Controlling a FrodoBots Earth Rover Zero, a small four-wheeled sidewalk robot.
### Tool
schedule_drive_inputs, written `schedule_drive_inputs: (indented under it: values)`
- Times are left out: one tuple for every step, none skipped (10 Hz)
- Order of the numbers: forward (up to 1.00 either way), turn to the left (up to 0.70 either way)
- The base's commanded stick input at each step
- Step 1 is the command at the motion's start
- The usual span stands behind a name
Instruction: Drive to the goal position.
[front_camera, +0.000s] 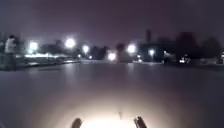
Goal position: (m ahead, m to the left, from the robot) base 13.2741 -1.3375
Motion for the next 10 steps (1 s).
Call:
schedule_drive_inputs:
  values:
    - [1.0, 0.0]
    - [1.0, 0.0]
    - [1.0, 0.0]
    - [1.0, 0.0]
    - [1.0, 0.0]
    - [1.0, 0.0]
    - [1.0, 0.0]
    - [1.0, 0.0]
    - [1.0, -0.12]
    - [1.0, -0.26]
